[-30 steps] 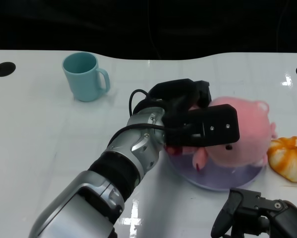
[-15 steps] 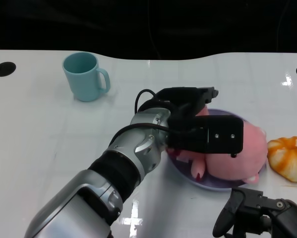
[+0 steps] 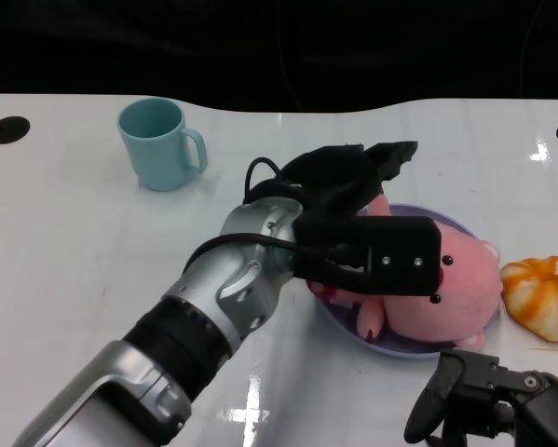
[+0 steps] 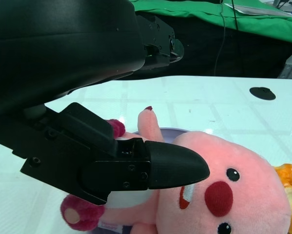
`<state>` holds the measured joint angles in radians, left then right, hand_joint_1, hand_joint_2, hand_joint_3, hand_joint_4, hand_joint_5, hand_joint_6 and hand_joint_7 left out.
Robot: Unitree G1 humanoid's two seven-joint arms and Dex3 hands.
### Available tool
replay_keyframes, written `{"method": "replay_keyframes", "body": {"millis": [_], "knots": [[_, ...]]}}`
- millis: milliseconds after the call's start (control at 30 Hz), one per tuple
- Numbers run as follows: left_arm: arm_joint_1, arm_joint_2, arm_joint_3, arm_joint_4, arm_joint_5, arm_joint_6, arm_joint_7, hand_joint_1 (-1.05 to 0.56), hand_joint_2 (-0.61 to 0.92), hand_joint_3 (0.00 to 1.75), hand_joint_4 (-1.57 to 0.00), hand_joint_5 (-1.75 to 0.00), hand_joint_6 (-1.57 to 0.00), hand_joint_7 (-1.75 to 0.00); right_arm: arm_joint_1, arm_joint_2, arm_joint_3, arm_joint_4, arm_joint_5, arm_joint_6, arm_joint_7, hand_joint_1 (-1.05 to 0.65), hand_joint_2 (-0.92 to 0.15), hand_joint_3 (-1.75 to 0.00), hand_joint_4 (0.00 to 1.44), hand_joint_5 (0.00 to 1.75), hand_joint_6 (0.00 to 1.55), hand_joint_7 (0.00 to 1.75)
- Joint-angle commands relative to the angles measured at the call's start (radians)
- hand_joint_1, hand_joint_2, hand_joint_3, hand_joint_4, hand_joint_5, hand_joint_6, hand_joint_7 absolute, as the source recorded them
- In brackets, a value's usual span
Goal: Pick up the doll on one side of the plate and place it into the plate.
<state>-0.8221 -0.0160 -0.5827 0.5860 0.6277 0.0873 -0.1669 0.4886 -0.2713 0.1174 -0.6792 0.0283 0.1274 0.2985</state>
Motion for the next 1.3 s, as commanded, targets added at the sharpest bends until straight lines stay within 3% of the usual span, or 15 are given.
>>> {"method": "replay_keyframes", "body": {"millis": [33,433,467,500,600,700,933,1300], "knots": [[0.054,0.059,0.025,-0.136,-0.01,0.013,-0.054,-1.04,0.92,0.65,0.0,0.0,-0.01,0.0,0.002,-0.008,-0.014,0.001,0.007,-0.011,0.003,-0.21,-0.54,-1.08,0.66,1.71,0.61,1.37],[0.286,0.179,0.177,-0.551,-0.183,0.023,-0.197,-0.86,0.92,0.49,-0.2,-0.17,-0.19,-0.1,0.0,-0.011,-0.017,0.003,0.004,-0.005,0.005,-0.2,-0.54,-1.08,0.66,1.71,0.61,1.36],[0.309,0.185,0.194,-0.578,-0.207,0.02,-0.201,-0.84,0.92,0.47,-0.21,-0.23,-0.22,-0.11,-0.001,-0.01,-0.016,0.004,0.004,-0.006,0.005,-0.2,-0.54,-1.09,0.66,1.71,0.61,1.36],[0.328,0.19,0.208,-0.603,-0.225,0.02,-0.204,-0.82,0.92,0.46,-0.16,-0.41,-0.25,-0.11,-0.001,-0.01,-0.016,0.005,0.003,-0.008,0.005,-0.2,-0.54,-1.09,0.66,1.71,0.61,1.36],[0.385,0.199,0.247,-0.668,-0.271,0.009,-0.197,-0.77,0.92,0.42,-0.11,-0.7,-0.32,-0.12,-0.001,-0.011,-0.014,0.006,0.0,-0.01,0.005,-0.2,-0.54,-1.09,0.67,1.71,0.61,1.36],[0.447,0.196,0.294,-0.722,-0.341,0.009,-0.198,-0.72,0.92,0.37,-0.12,-0.79,-0.37,-0.13,-0.005,-0.01,-0.012,0.009,-0.001,-0.009,0.005,-0.2,-0.53,-1.09,0.67,1.7,0.61,1.36],[0.601,0.219,0.369,-0.831,-0.477,-0.021,-0.213,-0.5,0.92,0.18,-0.18,-0.95,-0.46,-0.16,-0.011,-0.008,-0.008,0.011,-0.002,-0.009,0.004,-0.2,-0.53,-1.1,0.67,1.7,0.62,1.36],[0.77,0.251,0.473,-0.955,-0.692,0.006,-0.257,-0.41,0.92,0.19,-0.28,-1.05,-0.57,-0.22,-0.018,-0.009,-0.013,0.021,0.003,-0.009,0.006,-0.2,-0.54,-1.08,0.67,1.7,0.62,1.36]]}}
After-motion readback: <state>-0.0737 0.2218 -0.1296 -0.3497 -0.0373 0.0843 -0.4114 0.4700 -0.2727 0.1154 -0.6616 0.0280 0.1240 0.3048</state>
